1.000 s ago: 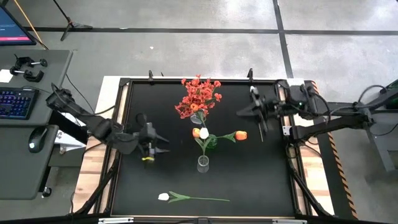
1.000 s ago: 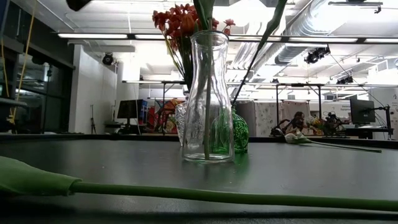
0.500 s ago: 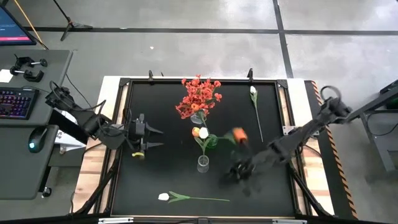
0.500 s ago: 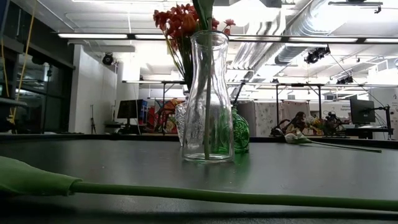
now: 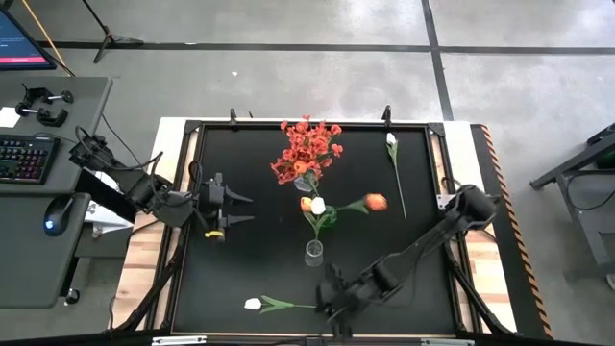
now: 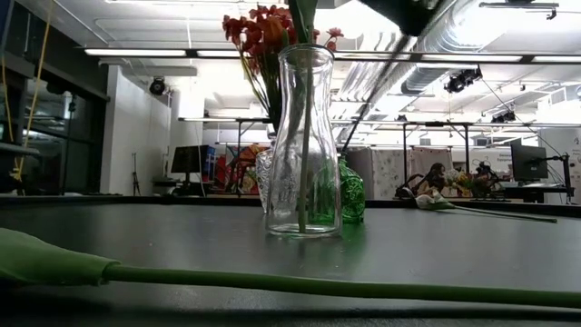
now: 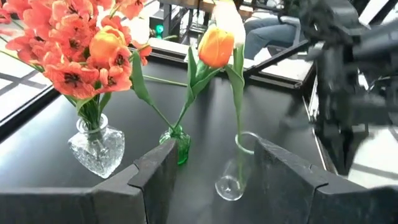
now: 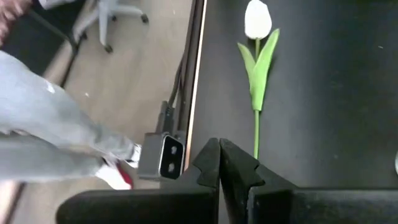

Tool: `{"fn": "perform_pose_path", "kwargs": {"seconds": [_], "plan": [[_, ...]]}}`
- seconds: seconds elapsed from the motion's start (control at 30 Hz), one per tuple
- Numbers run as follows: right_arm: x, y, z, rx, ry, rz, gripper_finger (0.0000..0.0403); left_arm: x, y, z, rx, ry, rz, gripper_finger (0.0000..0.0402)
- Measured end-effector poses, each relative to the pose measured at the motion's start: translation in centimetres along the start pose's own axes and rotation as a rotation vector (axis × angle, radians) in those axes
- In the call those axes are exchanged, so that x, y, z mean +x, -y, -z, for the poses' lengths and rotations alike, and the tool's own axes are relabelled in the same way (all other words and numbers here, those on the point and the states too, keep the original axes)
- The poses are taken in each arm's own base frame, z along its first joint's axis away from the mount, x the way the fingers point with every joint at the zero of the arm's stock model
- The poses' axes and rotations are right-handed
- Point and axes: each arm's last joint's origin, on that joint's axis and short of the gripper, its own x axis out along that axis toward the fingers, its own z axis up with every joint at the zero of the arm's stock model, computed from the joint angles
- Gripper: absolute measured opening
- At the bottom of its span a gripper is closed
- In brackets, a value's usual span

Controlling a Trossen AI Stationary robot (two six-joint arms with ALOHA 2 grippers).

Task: Sort flowers into vase by color
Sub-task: Put the bottom white tulip into bottom transparent flower vase

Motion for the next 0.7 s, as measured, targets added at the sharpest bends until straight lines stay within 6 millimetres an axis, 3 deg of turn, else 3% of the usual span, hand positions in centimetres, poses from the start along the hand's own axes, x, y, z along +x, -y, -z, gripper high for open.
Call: {"fn": "perform_pose_path", "kwargs": {"seconds": [0.27,0.57,0.7], "plan": [[4.4,-0.4,-0.6,-0.048,-0.033,0.032,0.0013,0.1,0.2,-0.5,-0.035,0.054,-0.009,0.0199],[8.4,0.4,0.8,-0.091,-0.036,0.151,0.0145,0.3,0.2,-0.5,-0.059,0.075,-0.062,0.0199],[9.1,1.2,0.8,-0.074,0.004,0.220,0.0175,0.6,0.3,-0.3,-0.049,0.066,-0.072,0.0199]]}}
